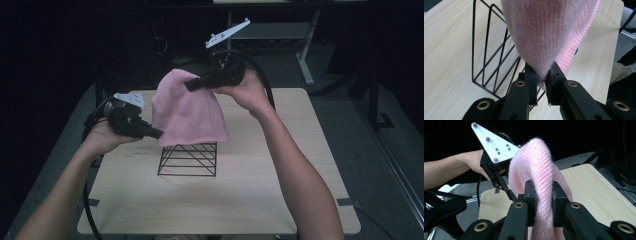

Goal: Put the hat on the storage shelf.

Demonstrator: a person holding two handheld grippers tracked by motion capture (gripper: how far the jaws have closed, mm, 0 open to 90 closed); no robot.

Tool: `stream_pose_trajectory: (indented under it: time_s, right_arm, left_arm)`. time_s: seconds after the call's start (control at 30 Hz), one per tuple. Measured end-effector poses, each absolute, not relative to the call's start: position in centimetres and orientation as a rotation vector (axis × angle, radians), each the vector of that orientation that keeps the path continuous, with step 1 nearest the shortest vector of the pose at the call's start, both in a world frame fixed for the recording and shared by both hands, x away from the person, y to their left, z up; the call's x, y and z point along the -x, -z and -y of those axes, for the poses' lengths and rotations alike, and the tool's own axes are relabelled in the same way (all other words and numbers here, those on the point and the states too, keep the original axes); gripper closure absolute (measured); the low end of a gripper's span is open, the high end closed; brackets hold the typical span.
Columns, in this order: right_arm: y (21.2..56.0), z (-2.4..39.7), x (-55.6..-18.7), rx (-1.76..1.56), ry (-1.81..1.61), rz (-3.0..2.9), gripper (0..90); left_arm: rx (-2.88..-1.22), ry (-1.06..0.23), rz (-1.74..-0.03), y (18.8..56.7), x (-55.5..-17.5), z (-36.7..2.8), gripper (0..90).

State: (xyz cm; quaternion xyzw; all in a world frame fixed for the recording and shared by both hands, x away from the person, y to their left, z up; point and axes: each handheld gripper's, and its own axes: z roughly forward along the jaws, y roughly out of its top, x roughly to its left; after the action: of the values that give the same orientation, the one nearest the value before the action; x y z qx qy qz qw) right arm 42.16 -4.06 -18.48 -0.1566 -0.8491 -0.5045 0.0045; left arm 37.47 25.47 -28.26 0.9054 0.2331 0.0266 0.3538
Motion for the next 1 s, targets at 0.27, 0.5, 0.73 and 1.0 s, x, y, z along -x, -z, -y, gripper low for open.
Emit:
stream_pose_trajectory:
  time_s: [0.27,0.5,0.73,1.0]
  right_arm:
    - [19.4,4.0,-41.9,0.485,1.564,2.654,78.2]
    - [20.3,3.0,-41.7,0.452,1.545,2.643,77.9]
    - [21.1,2.6,-41.4,0.431,1.528,2.652,77.0]
    - [22.7,2.6,-41.0,0.439,1.509,2.631,76.5]
  left_arm:
    - [-2.341,-0.067,-0.63,29.1,-37.3,-26.2,82.0]
    - [-2.353,-0.062,-0.65,30.0,-37.1,-26.8,82.1]
    - [-2.367,-0.085,-0.67,30.7,-36.8,-27.1,82.6]
    - [-2.372,-0.082,-0.683,31.7,-36.6,-27.3,82.6]
